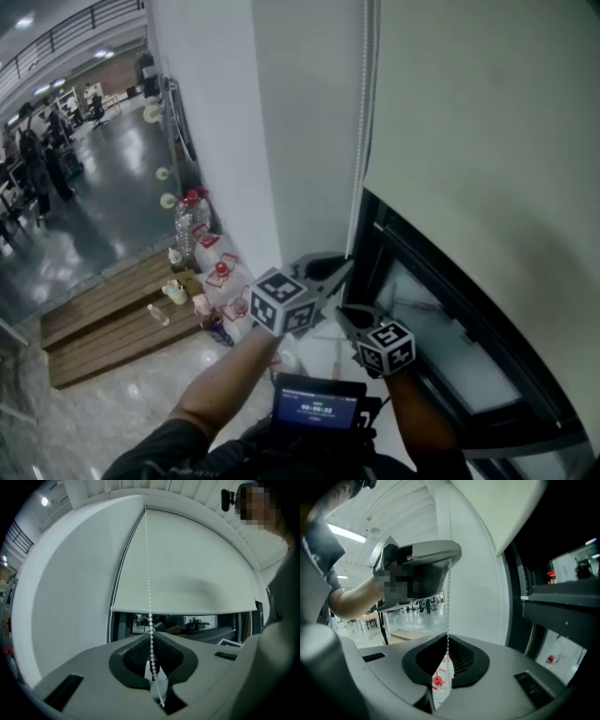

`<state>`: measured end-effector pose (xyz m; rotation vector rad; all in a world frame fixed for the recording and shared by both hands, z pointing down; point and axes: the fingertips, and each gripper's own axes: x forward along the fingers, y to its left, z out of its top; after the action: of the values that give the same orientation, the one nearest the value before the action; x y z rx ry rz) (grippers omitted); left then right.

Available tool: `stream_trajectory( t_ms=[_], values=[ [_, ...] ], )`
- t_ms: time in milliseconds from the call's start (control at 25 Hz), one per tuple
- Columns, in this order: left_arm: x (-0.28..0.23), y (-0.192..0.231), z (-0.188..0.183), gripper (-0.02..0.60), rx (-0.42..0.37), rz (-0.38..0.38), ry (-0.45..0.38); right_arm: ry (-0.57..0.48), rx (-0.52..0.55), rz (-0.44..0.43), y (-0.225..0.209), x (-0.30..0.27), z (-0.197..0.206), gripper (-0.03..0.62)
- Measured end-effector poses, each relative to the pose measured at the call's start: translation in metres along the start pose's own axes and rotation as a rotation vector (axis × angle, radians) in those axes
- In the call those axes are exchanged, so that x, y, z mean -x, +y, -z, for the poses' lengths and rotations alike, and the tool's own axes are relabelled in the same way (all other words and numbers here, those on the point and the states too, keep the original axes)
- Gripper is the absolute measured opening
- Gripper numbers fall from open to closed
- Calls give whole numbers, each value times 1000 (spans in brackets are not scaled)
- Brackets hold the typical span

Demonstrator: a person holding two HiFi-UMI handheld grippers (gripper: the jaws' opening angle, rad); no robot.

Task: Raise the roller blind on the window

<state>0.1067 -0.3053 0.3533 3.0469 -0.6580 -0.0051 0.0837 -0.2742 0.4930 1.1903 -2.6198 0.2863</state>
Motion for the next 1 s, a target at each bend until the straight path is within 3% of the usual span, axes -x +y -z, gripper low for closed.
stream_trajectory(
  t_ms=[40,200,440,520,640,800,880,1000],
  values=[
    [0,1,-1,14,-1,-1,1,10,26,17,-3,3,-1,41],
    [3,5,-1,15,12,-10,-5,-42,57,32,-13,34,-39,58],
    [6,-3,-2,14,23,14,-15,-304,118,2,-14,82,-170,80],
    [5,-12,-2,14,35,36,-16,-374,150,-28,-8,90,-209,164],
    [5,-21,-3,15,12,53,-21,-445,175,-58,2,94,-250,166],
    [7,-23,-3,14,-4,54,-20,-477,201,-95,16,87,-276,166],
    [9,-23,-2,15,-3,54,-20,-480,202,-93,17,82,-280,106],
    [10,-23,-1,15,-8,54,-14,-468,205,-66,13,77,-281,89]
  ],
)
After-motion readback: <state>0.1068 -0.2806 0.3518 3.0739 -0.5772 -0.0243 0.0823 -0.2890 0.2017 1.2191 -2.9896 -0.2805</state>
